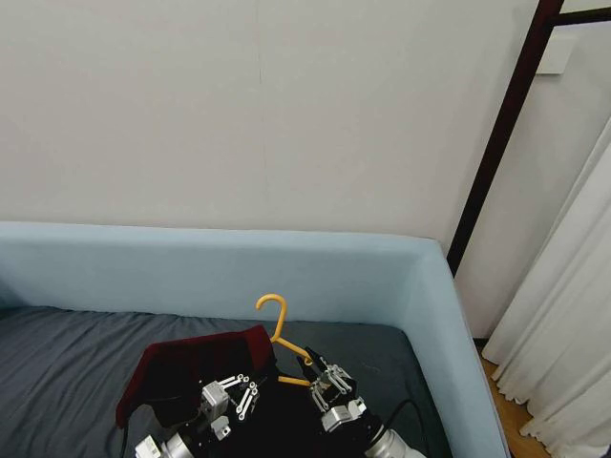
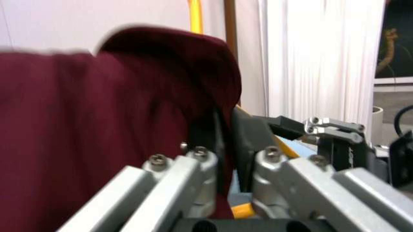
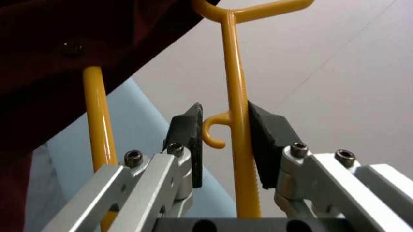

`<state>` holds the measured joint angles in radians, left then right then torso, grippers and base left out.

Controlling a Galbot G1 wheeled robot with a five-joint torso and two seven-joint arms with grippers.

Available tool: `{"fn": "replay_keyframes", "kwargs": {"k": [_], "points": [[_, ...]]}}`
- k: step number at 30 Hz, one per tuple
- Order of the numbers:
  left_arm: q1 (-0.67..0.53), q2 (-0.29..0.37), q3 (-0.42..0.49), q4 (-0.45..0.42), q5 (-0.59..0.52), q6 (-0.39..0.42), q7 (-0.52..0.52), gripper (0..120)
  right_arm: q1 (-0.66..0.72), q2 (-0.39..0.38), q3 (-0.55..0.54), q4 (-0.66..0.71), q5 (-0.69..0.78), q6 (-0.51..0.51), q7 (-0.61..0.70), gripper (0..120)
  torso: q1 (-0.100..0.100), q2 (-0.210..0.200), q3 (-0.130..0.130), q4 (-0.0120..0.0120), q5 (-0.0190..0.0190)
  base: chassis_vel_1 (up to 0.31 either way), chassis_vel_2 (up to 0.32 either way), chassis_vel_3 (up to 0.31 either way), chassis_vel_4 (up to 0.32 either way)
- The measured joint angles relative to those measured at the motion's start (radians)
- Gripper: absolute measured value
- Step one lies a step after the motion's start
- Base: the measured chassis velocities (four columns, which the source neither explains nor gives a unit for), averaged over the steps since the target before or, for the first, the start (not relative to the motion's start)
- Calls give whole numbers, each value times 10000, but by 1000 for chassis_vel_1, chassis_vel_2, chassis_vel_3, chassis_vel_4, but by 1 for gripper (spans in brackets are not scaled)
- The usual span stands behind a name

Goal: Pick up the clothes from the sofa and hang them on the clothes hanger.

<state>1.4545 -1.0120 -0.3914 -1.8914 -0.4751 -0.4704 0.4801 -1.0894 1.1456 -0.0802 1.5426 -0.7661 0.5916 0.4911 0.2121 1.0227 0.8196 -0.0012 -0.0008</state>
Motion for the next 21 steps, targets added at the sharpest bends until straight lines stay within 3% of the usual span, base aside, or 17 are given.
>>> {"fn": "replay_keyframes", "kwargs": {"k": [6, 11, 13, 16, 17, 21], "points": [[465, 799, -700, 399, 674, -1127, 696, 37, -19, -69, 325, 9, -52, -79, 83, 22, 0, 0, 0, 0, -1, 0, 0, 0, 0], [1104, 1758, -1776, 226, 184, -1518, 1549, 55, 33, -76, 379, -35, -167, -83, 143, 22, 0, 0, 0, 1, -2, 0, 0, 0, 0], [1189, 1991, -2069, 145, -110, -1521, 1781, 61, 36, -60, 386, -41, -232, -82, 161, 22, 0, 0, 0, 2, -1, 0, 0, 0, 0], [1161, 2942, -2803, -207, -1302, -1172, 2646, 75, 37, 13, 383, -85, -513, -49, 203, 22, 0, 0, 0, 2, -2, 0, 0, 0, 0], [1161, 2942, -2803, -207, -1302, -1172, 2646, 75, 37, 13, 383, -85, -513, -49, 203, 22, 0, 0, 0, 2, -2, 0, 0, 0, 0], [476, 4112, -2939, -67, -2397, -565, 3105, 92, -8, 109, 318, -149, -833, 37, 221, 22, 0, 0, 0, -3, -2, 0, 0, 0, 0]]}}
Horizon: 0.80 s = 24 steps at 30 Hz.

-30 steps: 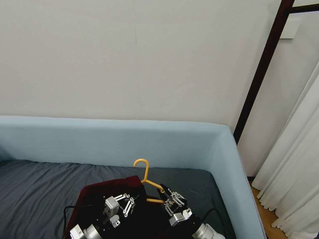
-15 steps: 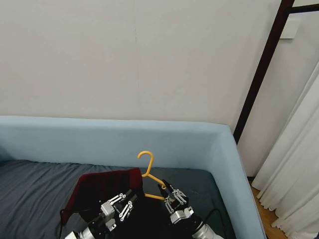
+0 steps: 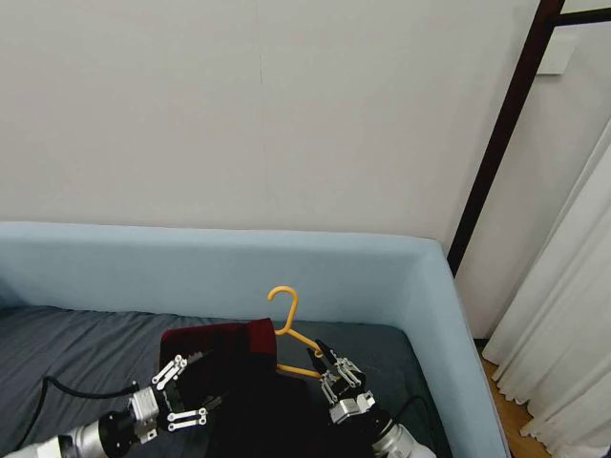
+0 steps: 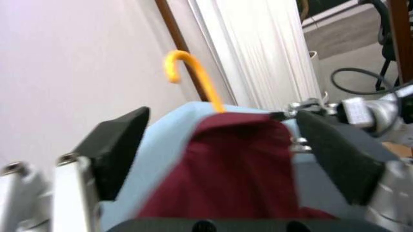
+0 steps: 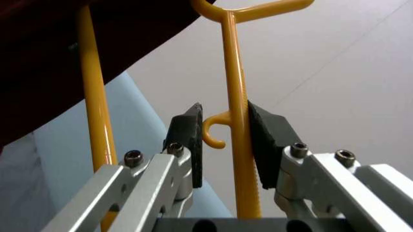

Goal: Pick up the clothes from the sofa and hang them on the clothes hanger.

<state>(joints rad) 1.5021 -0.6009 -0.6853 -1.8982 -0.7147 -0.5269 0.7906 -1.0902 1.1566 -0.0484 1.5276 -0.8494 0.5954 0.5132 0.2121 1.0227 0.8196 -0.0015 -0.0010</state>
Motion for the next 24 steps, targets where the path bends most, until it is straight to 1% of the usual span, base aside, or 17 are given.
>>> {"fn": "replay_keyframes", "kwargs": {"k": [1, 2, 4, 6, 7, 9, 10, 11, 13, 15, 19, 21, 24], "points": [[-193, 267, 40, 148, -225, 169, 47, 97, -30, 36, -17, -5, -80, 17, 1, 22, 0, 0, 0, -1, 1, 0, 0, 0, 0], [-193, 267, 40, 148, -225, 169, 47, 97, -30, 36, -17, -5, -80, 17, 1, 22, 0, 0, 0, -1, 1, 0, 0, 0, 0], [-478, 620, 129, 517, -496, 413, 201, 99, -60, 86, -44, -13, -197, 45, 6, 22, 0, 0, 0, -2, 2, 0, 0, 0, 0], [-615, 852, 176, 851, -606, 573, 447, 100, -53, 117, -115, -32, -284, 76, 10, 22, 0, 0, 1, -1, 0, 0, 0, 0, 0], [-615, 852, 176, 851, -606, 573, 447, 100, -53, 117, -115, -32, -284, 76, 10, 22, 0, 0, 1, -1, 0, 0, 0, 0, 0], [-782, 1070, 278, 1218, -699, 757, 829, 100, -43, 140, -185, -41, -379, 98, 15, 22, 0, 0, 0, 6, 0, 0, 0, 0, 0], [-972, 1216, 399, 1527, -768, 1003, 1320, 100, -42, 142, -190, -41, -448, 109, 35, 22, 0, 0, 0, 5, 0, 0, 0, 0, 0], [-972, 1216, 399, 1527, -768, 1003, 1320, 100, -42, 142, -190, -41, -448, 109, 35, 22, 0, 0, 0, 5, 0, 0, 0, 0, 0], [-1400, 1377, 564, 2041, -770, 1724, 2610, 100, -38, 139, -46, -1, -852, 207, 152, 22, 0, 0, 0, 3, -1, 0, 0, 0, 0], [-1696, 1442, 629, 2384, -647, 2283, 3550, 100, -9, 148, 65, 47, -1315, 381, 223, 22, 0, 0, 1, 1, -1, 0, 0, 0, 0], [-1901, 1474, 711, 2657, -320, 2689, 4225, 97, 55, 211, -64, 90, -1682, 458, 302, 22, 0, 0, 0, 2, 0, 0, 0, 0, 0], [-1913, 1467, 723, 2697, -247, 2717, 4270, 96, 80, 250, -104, 90, -1806, 492, 315, 22, 0, 0, 1, 2, 0, 0, 0, 0, 0], [-1935, 1396, 764, 2774, -48, 2754, 4280, 84, 115, 407, -357, 92, -2224, 632, 373, 22, 0, 0, 0, 4, 0, 0, 0, 0, 0]]}}
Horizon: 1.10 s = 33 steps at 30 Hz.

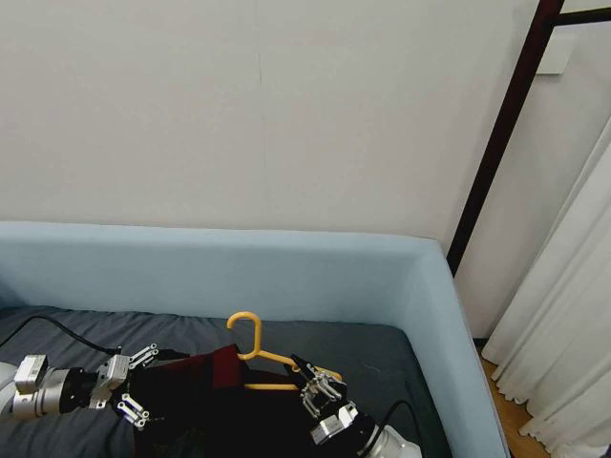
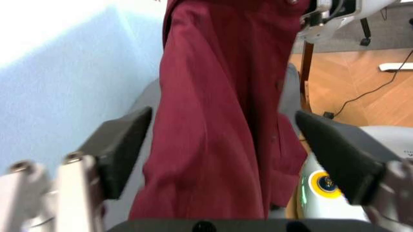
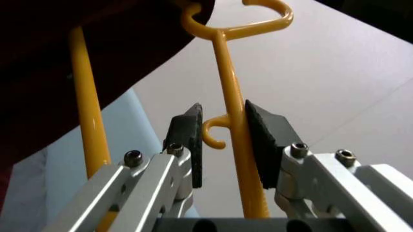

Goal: Pick up the clothes from the sofa and hang them on the clothes hanger.

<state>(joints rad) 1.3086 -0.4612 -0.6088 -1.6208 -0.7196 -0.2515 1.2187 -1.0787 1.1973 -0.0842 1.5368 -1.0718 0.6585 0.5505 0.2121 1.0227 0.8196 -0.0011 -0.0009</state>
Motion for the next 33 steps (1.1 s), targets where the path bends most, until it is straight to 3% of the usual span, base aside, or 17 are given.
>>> {"fn": "replay_keyframes", "kwargs": {"k": [1, 4, 20, 23, 31, 33], "points": [[0, 0, 0, 0, 0, 0, 0, 84, 0, 0, 0, 0, 0, 0, 0, 22, 0, 0, 0, 0, 0, 0, 0, 0, 0], [-35, -31, 4, 97, 118, 50, 67, 68, -2, 19, -130, -3, -49, 15, 30, 22, 0, 0, 0, -2, 2, 0, 0, 0, 0], [-201, -177, 9, 412, 396, -24, 510, 11, -44, -11, -328, 131, 136, 32, 93, 22, 0, 0, 0, -2, 1, 0, 0, 0, 0], [-248, -198, 27, 426, 383, -115, 526, 7, -34, -11, -336, 132, 187, 32, 116, 22, 0, 0, 0, -2, 1, 0, 0, 0, 0], [-268, -314, 52, 378, 370, -117, 642, 7, -27, 11, -387, 116, 348, -20, 239, 22, 0, 0, 0, -2, 2, 0, 0, 0, 0], [-269, -386, 58, 366, 384, -116, 650, 5, -23, 5, -519, 92, 650, -53, 279, 34, 0, 1, 0, -2, 4, 0, 0, 0, 0]]}}
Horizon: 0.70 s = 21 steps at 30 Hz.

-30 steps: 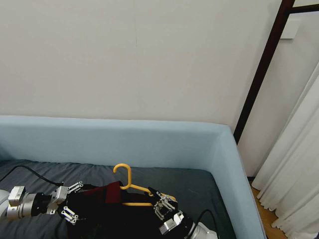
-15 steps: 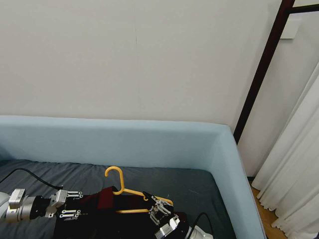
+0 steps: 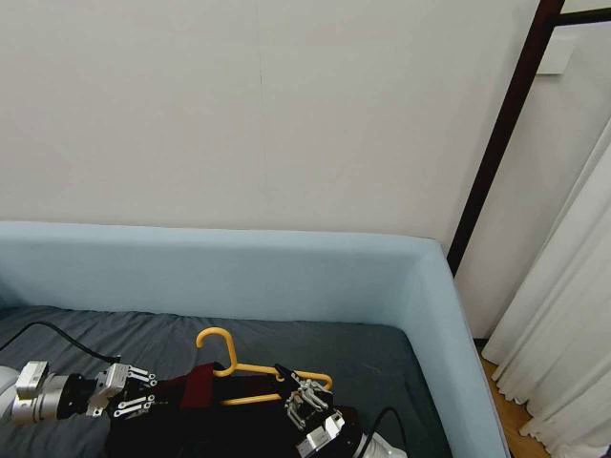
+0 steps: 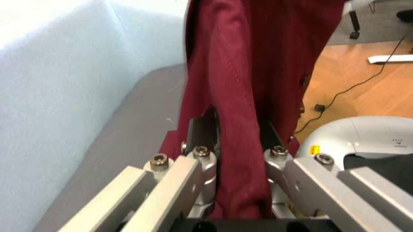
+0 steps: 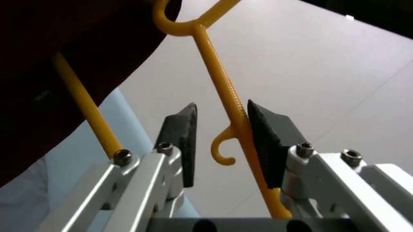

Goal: Pick up the clothes from the sofa and hang them on the clothes hanger.

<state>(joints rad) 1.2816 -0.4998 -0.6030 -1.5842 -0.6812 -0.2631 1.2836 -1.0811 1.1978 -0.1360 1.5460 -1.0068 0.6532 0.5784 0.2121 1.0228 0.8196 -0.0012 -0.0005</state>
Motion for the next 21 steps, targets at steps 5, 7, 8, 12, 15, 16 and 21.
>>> {"fn": "replay_keyframes", "kwargs": {"k": [5, 7, 8, 12, 15, 16, 21], "points": [[-70, -164, -12, 111, 6, 1, -45, 5, -31, -173, -273, -17, 920, 81, -177, 50, 0, 0, 0, 0, -2, 0, 0, 0, 0], [-139, -270, -56, 247, 5, 0, -130, 4, -107, -277, -320, 46, 1371, 546, -581, 62, 0, -1, 0, 0, -3, 0, 0, 0, 0], [-139, -270, -56, 247, 5, 0, -130, 4, -107, -277, -320, 46, 1371, 546, -581, 62, 0, -1, 0, 0, -3, 0, 0, 0, 0], [-343, -379, -116, 638, -10, -18, -312, 1, -283, -357, -391, 153, 2483, 1452, -1514, 79, 0, -1, 0, 0, -3, 0, 0, 0, 0], [-425, -386, -117, 845, -19, -62, -346, 1, -326, -386, -485, 90, 3353, 1679, -2353, 87, 0, 0, -1, 0, -3, 0, 0, 0, 0], [-457, -387, -117, 941, -26, -86, -373, 1, -340, -416, -557, -47, 3946, 1711, -2996, 91, 0, -1, 0, 0, -3, 0, 0, 0, 0], [-469, -324, -120, 955, -53, -93, -393, 1, -393, -853, -1502, -452, 8010, 622, -5548, 100, 0, 0, 0, 1, -5, 0, 0, 0, 0]]}}
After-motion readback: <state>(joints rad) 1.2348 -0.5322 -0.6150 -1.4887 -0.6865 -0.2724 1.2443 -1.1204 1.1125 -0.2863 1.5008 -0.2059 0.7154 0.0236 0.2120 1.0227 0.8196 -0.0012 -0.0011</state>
